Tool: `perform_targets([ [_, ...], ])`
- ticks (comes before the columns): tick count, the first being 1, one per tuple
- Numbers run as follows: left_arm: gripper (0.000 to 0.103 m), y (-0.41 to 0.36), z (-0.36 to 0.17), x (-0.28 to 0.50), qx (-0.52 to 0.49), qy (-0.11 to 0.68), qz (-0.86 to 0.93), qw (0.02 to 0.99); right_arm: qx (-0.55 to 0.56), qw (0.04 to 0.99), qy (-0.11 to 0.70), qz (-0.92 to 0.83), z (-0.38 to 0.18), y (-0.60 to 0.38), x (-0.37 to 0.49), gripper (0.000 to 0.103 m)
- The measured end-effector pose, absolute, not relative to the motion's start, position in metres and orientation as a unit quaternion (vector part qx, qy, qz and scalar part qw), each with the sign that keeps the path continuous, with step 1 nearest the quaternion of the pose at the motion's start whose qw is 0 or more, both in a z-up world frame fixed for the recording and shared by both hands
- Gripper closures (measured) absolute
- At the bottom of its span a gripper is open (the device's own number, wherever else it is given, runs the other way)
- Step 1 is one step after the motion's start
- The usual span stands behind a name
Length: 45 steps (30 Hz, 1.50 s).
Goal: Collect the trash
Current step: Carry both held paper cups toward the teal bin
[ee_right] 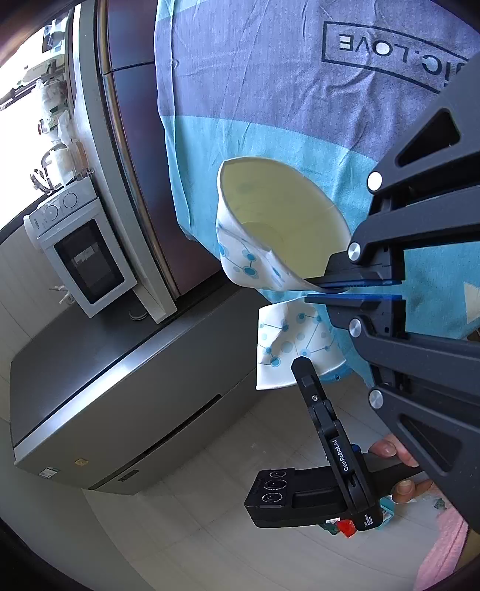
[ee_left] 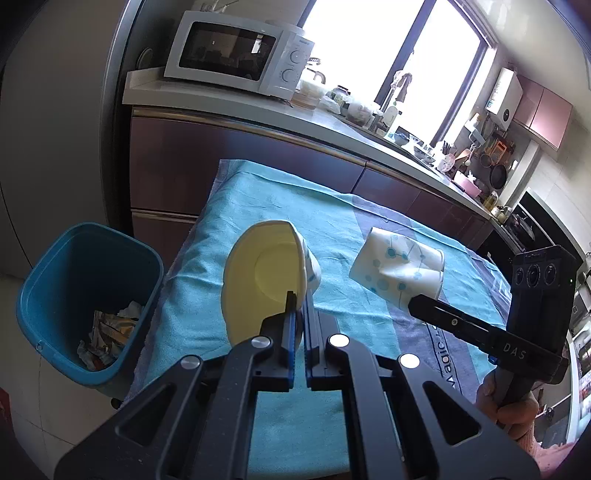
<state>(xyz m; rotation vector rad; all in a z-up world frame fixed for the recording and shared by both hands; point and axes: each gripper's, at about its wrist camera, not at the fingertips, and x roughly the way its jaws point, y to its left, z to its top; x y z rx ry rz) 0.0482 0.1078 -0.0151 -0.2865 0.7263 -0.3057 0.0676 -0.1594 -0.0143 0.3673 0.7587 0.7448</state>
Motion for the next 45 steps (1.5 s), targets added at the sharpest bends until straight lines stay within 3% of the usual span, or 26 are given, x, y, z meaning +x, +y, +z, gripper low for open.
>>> perform_targets([
  [23, 0.099, 0.110, -0.008, 0.055, -0.146, 0.347, -0.136, 0.917, 0.166, 0.836, 0.364, 0.375, -0.014, -0.154, 0.081, 0.101],
  [36, 0.099, 0.116, -0.006, 0.101, -0.170, 0.390, -0.124, 0.896, 0.145, 0.793, 0.433, 0.403, -0.011, -0.135, 0.134, 0.101],
  [45, 0.099, 0.118, -0.014, 0.076, -0.167, 0.359, -0.086, 0.914, 0.104, 0.796, 0.402, 0.439, -0.016, -0.121, 0.116, 0.101],
])
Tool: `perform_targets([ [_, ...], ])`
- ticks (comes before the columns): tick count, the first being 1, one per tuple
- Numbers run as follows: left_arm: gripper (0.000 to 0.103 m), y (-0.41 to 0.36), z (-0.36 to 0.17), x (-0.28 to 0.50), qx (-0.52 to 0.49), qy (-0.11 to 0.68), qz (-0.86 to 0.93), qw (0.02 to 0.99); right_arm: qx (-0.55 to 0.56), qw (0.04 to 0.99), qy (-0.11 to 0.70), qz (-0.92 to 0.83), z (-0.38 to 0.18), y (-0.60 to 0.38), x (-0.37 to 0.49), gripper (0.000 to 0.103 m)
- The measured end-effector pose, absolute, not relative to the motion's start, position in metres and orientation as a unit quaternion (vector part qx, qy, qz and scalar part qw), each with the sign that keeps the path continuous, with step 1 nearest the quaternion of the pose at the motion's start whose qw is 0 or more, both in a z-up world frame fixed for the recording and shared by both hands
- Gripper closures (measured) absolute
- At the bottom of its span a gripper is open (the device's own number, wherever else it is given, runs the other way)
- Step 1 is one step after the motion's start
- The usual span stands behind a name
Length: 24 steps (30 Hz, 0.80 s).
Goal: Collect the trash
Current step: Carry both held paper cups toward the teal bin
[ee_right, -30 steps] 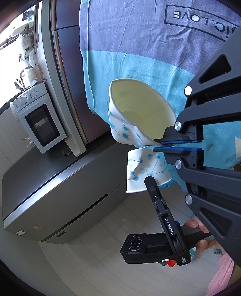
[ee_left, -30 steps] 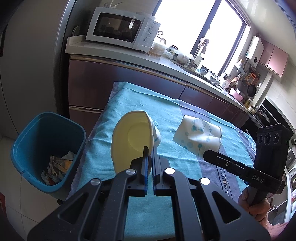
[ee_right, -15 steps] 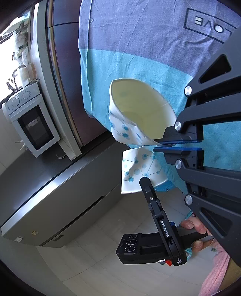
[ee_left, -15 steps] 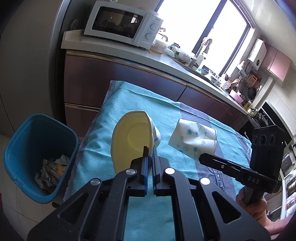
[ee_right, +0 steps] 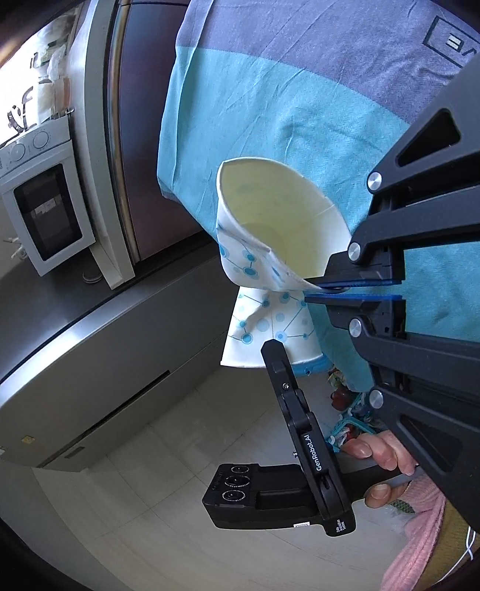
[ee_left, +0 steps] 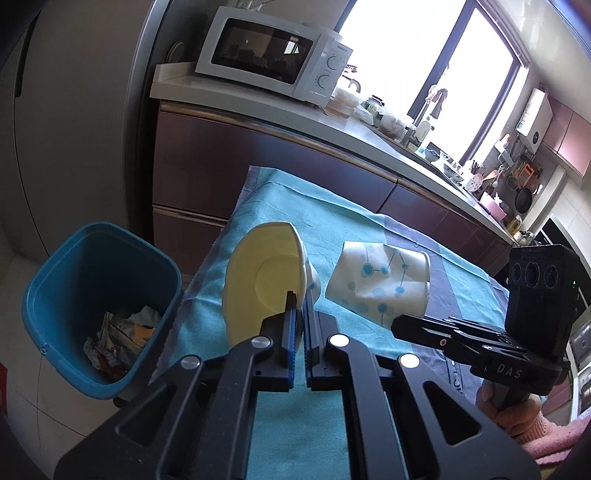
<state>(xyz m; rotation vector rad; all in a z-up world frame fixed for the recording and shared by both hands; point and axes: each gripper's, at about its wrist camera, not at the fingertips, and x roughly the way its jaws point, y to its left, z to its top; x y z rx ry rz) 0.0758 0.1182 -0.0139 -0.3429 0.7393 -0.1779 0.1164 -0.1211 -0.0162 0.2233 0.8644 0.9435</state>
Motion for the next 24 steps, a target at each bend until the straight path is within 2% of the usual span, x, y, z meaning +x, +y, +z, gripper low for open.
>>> perform_targets([
  [24, 0.099, 0.130, -0.007, 0.050, -0.151, 0.346, -0.035, 0.925, 0.106, 0.796, 0.385, 0.455, -0.015, -0.106, 0.107, 0.101],
])
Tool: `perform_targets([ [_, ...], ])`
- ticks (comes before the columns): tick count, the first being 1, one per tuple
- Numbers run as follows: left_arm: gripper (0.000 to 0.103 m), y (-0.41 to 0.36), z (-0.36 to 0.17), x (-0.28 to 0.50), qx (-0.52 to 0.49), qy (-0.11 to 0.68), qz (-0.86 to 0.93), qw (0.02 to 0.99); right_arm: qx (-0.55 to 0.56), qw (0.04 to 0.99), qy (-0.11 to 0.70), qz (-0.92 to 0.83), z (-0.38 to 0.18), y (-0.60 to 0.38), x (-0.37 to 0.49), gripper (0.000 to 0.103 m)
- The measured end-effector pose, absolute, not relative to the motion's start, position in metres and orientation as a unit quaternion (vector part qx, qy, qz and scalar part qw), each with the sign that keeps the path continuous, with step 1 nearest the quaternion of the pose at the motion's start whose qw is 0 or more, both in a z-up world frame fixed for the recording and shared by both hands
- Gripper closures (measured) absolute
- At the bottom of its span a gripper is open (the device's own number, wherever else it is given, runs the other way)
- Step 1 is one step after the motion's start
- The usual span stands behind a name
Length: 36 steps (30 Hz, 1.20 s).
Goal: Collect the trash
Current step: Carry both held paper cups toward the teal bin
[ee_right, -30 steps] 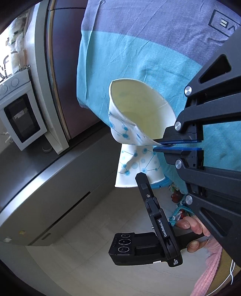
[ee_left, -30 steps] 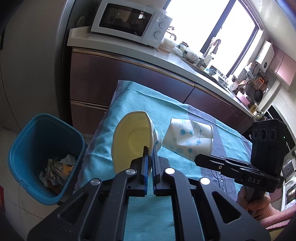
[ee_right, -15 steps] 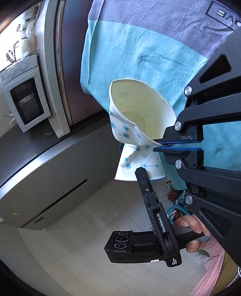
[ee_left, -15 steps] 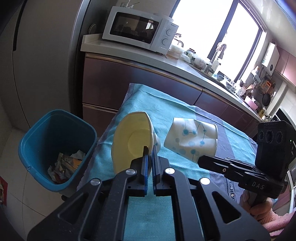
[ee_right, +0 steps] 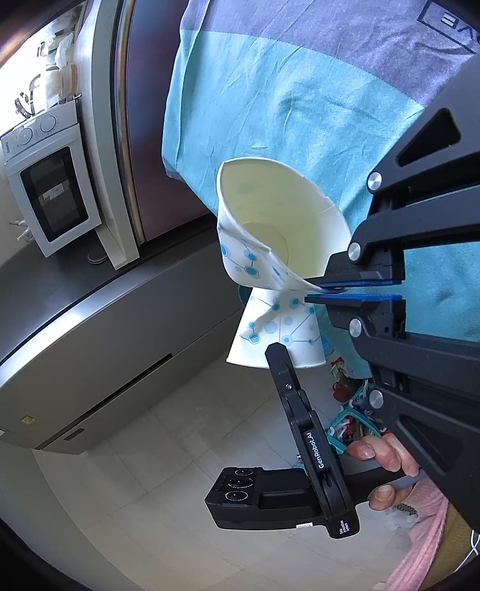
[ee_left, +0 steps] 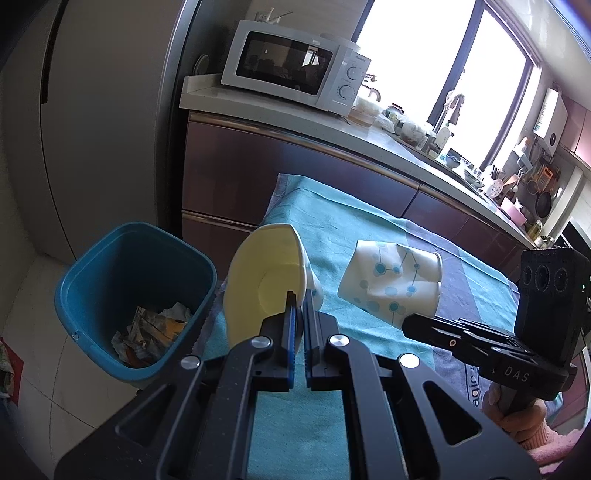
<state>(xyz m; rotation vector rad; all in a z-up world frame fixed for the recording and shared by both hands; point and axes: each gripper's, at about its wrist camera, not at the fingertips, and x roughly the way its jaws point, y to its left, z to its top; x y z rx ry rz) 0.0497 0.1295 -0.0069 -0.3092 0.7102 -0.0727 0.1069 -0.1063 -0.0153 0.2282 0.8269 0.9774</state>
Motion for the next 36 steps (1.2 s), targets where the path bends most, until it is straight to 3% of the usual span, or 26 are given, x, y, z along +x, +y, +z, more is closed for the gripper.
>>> perform_targets([
  [36, 0.099, 0.170, -0.012, 0.041, -0.166, 0.338, -0.023, 0.926, 0.095, 0.797, 0.387, 0.454, -0.019, -0.079, 0.100, 0.101],
])
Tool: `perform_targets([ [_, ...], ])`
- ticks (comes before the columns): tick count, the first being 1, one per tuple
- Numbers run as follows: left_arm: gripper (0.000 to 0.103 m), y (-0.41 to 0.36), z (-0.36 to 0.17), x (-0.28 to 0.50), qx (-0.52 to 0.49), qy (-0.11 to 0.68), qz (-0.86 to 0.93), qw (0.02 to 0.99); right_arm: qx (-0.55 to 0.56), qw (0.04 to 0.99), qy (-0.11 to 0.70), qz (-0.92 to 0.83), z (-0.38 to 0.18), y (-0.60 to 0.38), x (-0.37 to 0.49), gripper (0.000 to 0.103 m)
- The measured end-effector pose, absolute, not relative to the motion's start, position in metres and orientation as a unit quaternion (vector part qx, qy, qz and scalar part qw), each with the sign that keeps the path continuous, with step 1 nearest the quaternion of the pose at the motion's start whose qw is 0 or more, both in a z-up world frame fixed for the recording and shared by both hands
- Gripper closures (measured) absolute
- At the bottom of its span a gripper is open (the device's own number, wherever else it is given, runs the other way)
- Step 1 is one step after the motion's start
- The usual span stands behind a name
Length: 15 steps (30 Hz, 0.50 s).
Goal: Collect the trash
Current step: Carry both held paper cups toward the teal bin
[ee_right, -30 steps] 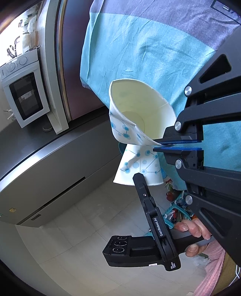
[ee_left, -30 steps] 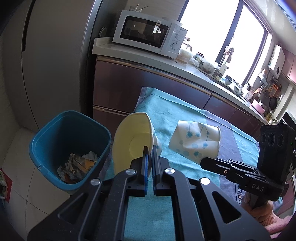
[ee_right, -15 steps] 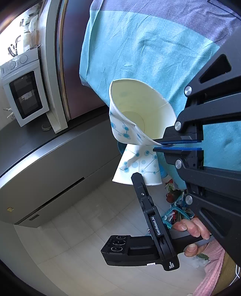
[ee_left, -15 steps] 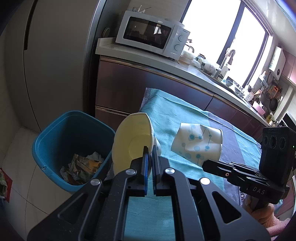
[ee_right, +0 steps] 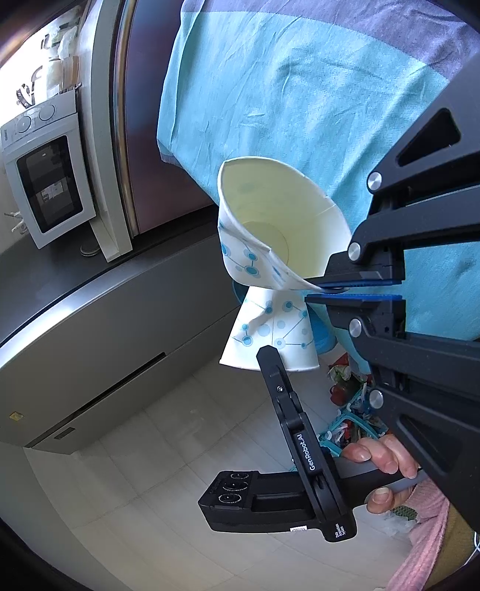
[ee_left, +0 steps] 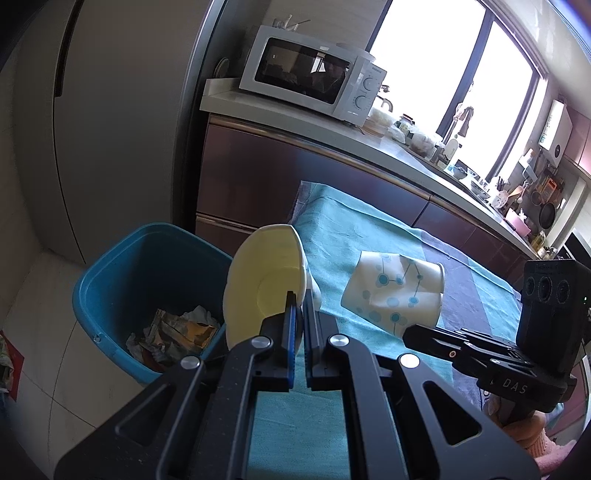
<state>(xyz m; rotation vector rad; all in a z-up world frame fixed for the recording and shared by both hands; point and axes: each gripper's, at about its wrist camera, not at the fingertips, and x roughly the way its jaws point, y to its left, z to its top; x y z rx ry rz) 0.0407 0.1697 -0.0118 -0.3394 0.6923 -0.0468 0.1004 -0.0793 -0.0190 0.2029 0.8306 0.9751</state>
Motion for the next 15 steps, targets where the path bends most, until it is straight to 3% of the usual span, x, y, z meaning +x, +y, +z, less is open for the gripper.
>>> perform_targets([
  [15, 0.099, 0.183, -0.013, 0.039, -0.166, 0.331, -0.004, 0.929, 0.083, 0.790, 0.387, 0.468, -0.019, -0.064, 0.098, 0.101],
])
